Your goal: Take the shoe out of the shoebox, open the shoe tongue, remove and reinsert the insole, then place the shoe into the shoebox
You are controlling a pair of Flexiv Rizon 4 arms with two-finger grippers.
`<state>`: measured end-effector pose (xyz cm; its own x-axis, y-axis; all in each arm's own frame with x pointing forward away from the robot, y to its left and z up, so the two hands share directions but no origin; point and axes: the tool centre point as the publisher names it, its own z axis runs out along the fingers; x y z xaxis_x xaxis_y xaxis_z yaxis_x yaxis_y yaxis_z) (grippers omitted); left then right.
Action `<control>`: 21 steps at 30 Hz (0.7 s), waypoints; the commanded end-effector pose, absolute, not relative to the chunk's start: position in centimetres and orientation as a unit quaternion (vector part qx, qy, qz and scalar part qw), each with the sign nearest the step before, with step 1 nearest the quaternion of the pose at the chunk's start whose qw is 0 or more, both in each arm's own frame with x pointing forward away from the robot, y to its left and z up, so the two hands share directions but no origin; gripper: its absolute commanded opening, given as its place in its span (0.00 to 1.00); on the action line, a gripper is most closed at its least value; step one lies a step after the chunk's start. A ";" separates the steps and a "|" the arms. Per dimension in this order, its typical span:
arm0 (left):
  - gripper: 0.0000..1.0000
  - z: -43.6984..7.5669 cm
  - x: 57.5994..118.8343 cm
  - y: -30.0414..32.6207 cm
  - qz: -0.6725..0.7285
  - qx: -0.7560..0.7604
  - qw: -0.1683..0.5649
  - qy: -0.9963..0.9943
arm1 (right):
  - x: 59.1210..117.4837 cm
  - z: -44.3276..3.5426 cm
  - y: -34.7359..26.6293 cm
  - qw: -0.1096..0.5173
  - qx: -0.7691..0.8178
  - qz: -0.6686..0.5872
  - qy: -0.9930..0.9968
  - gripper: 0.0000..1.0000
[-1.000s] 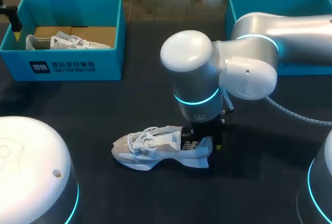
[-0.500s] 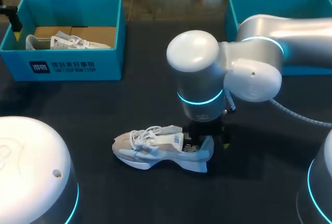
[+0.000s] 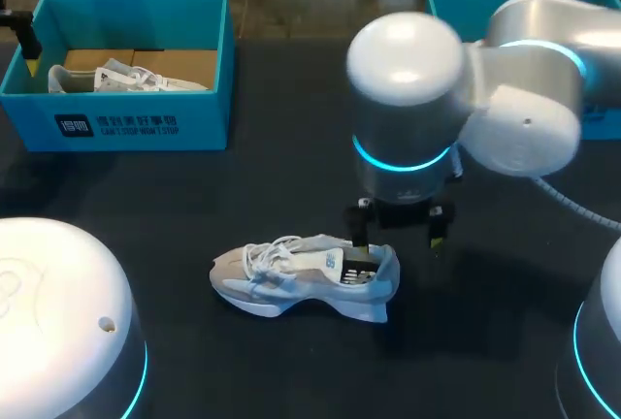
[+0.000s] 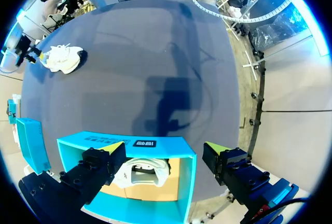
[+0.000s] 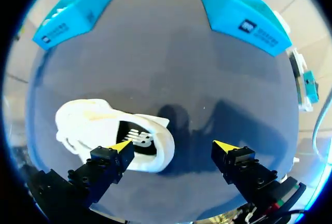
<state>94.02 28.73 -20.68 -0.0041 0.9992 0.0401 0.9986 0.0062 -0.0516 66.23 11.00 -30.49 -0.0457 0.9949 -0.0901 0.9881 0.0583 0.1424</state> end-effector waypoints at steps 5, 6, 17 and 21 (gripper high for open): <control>1.00 -20.7 93.9 28.7 0.002 -0.705 0.032 -0.708 | 65.6 -25.2 6.0 0.013 0.588 0.171 0.791 1.00; 1.00 -20.7 93.9 28.7 0.002 -0.705 0.032 -0.708 | 65.7 -25.0 5.8 0.009 0.570 0.175 0.803 1.00; 1.00 -20.7 93.9 28.7 0.002 -0.705 0.032 -0.708 | 66.2 -25.0 5.4 0.013 0.566 0.022 0.824 1.00; 1.00 -20.7 93.9 28.7 0.002 -0.705 0.032 -0.708 | 66.4 -26.0 4.2 -0.013 0.505 0.161 0.848 1.00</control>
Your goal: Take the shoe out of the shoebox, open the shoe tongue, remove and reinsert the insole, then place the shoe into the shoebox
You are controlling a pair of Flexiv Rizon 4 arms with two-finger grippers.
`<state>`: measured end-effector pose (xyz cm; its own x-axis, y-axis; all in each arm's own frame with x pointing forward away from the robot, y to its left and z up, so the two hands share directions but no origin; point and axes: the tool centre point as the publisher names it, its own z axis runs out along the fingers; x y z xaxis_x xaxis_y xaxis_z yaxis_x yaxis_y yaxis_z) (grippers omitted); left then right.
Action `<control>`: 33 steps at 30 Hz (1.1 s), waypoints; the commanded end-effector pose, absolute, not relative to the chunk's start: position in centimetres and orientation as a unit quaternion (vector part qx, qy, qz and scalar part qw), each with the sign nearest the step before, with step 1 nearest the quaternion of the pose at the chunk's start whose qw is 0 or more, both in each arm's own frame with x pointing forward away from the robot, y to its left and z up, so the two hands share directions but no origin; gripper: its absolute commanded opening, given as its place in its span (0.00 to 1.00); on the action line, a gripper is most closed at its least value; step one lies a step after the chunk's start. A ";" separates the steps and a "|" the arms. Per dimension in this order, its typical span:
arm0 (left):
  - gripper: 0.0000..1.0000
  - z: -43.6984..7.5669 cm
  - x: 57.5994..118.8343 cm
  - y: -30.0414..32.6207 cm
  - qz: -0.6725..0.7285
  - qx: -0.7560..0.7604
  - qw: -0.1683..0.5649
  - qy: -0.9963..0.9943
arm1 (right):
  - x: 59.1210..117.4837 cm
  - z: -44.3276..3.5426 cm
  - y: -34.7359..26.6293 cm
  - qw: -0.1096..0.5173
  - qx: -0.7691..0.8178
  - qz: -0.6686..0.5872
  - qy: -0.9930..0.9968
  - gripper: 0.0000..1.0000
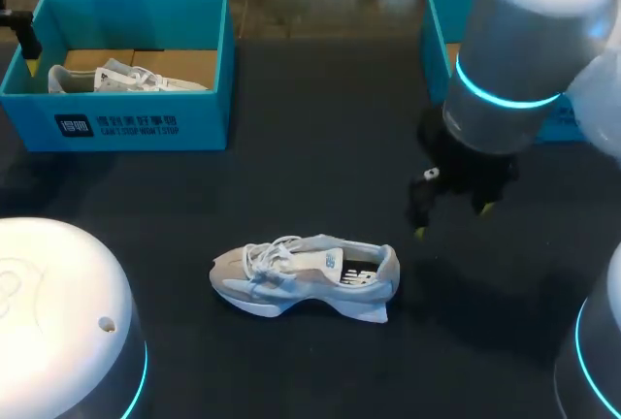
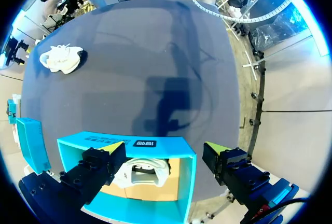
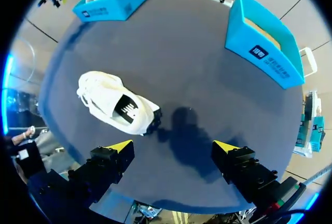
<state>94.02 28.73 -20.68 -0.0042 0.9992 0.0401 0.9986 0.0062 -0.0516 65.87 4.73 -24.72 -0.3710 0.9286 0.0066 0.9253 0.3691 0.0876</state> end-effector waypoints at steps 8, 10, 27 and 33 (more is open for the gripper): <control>1.00 -20.7 93.9 28.7 0.002 -0.705 0.032 -0.708 | 66.6 -26.3 -0.4 -0.078 0.353 0.479 0.799 1.00; 1.00 -20.7 93.9 28.7 0.002 -0.705 0.032 -0.708 | 67.1 -26.8 -0.9 -0.120 0.397 0.460 0.785 1.00; 1.00 -20.7 93.9 28.7 0.002 -0.705 0.032 -0.708 | 67.5 -27.4 -2.0 -0.101 0.353 0.501 0.784 1.00; 1.00 -20.7 93.9 28.7 0.002 -0.705 0.032 -0.708 | 67.9 -29.3 -3.2 -0.059 0.279 0.567 0.773 1.00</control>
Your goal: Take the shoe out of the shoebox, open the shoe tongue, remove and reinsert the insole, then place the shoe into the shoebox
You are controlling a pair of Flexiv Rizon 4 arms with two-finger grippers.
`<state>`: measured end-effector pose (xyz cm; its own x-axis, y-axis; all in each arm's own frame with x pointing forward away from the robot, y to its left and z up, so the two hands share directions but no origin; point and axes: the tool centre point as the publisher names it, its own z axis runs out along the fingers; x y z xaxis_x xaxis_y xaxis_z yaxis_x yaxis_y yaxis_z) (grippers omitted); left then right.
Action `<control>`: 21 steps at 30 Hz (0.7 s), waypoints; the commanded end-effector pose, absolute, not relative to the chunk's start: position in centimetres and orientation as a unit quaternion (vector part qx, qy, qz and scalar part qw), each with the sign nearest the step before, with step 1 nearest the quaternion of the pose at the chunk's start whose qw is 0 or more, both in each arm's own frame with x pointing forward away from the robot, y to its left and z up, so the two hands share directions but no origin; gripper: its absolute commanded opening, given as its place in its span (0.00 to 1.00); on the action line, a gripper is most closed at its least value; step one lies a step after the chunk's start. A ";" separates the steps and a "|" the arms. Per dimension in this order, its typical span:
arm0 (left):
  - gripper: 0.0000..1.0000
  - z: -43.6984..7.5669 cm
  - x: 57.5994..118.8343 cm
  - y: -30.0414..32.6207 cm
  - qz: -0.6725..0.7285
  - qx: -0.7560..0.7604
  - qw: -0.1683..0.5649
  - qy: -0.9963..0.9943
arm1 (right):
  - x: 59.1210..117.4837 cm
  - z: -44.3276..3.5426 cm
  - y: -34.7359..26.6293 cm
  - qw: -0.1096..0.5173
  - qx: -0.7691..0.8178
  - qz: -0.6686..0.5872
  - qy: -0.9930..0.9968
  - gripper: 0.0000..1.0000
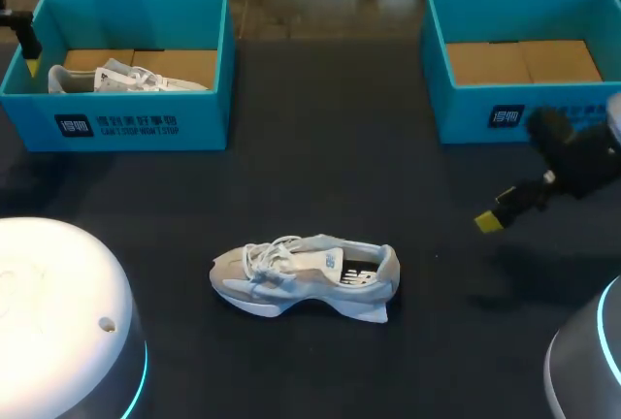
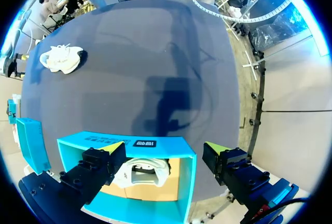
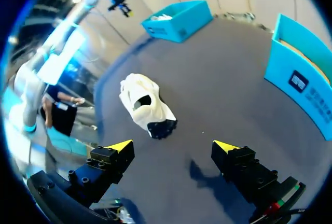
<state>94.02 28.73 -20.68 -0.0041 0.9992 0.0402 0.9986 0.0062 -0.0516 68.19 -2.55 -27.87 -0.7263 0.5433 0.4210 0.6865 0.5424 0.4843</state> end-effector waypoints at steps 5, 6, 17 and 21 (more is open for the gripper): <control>1.00 -20.7 93.9 28.7 0.002 -0.705 0.032 -0.708 | 67.6 -30.0 -3.4 0.060 -0.254 -0.570 -0.779 1.00; 1.00 -20.7 93.9 28.7 0.002 -0.705 0.032 -0.708 | 67.6 -30.0 -3.4 0.060 -0.254 -0.570 -0.779 1.00; 1.00 -20.7 93.9 28.7 0.002 -0.705 0.032 -0.708 | 67.2 -30.5 -3.0 0.038 -0.226 -0.578 -0.783 1.00; 1.00 -20.7 93.9 28.7 0.002 -0.705 0.032 -0.708 | 66.0 -31.7 -2.4 -0.011 -0.166 -0.591 -0.789 1.00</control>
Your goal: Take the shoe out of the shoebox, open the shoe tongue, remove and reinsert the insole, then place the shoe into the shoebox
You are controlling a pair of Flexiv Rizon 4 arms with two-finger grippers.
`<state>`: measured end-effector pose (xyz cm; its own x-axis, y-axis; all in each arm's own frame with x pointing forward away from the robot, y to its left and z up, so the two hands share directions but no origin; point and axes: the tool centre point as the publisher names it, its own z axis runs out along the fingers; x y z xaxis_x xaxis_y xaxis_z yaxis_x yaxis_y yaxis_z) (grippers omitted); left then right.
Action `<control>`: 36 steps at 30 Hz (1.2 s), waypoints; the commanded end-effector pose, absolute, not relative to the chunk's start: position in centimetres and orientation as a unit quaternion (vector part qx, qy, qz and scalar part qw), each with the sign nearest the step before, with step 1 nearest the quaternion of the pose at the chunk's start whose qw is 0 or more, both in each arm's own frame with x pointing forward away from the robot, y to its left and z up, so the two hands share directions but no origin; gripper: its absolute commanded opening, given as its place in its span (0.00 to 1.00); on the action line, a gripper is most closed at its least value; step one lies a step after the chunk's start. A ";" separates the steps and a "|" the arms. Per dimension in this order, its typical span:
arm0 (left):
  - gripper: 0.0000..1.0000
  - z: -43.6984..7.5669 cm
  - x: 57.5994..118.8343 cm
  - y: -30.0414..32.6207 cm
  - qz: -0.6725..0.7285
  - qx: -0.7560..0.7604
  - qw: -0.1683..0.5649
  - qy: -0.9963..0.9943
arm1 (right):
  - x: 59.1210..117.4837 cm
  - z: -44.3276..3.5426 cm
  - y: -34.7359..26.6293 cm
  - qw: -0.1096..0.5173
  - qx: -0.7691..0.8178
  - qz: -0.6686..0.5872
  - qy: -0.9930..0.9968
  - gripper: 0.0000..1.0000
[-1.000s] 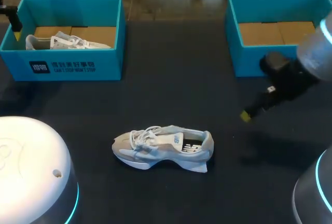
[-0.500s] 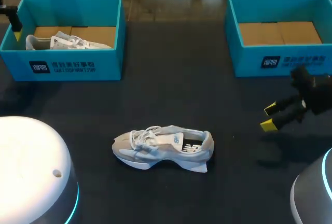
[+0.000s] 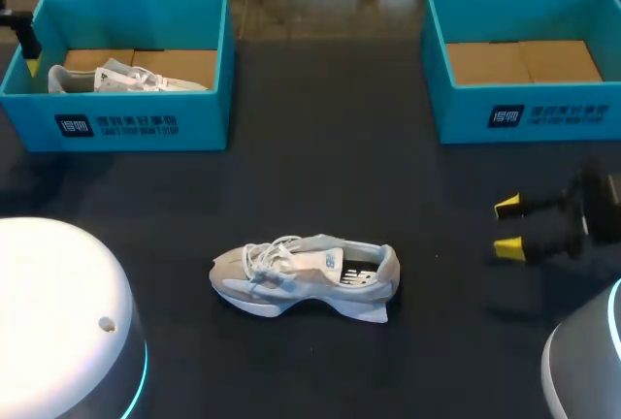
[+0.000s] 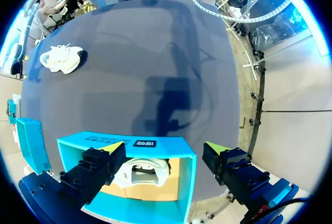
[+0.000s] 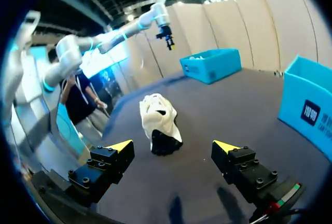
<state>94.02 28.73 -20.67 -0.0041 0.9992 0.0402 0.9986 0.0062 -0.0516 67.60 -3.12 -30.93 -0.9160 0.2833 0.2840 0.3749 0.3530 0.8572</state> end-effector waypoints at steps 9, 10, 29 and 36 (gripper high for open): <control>1.00 -20.7 93.9 28.7 0.002 -0.705 0.032 -0.708 | 65.1 -33.2 -2.6 -0.030 -0.121 -0.613 -0.781 1.00; 1.00 -20.7 93.9 28.7 0.002 -0.705 0.032 -0.708 | 65.1 -33.2 -2.6 -0.030 -0.121 -0.613 -0.781 1.00; 1.00 -20.7 93.9 28.7 0.002 -0.705 0.032 -0.708 | 63.8 -37.2 -2.2 -0.045 -0.140 -0.626 -0.766 1.00; 1.00 -20.7 93.9 28.7 0.002 -0.705 0.032 -0.708 | 63.4 -38.0 -0.6 -0.057 -0.135 -0.628 -0.764 1.00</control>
<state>94.02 28.73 -20.68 -0.0041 0.9992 0.0402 0.9986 0.0062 -0.0516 63.47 -1.51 -37.84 -0.9599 0.2663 0.0877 0.1372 0.1734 0.9752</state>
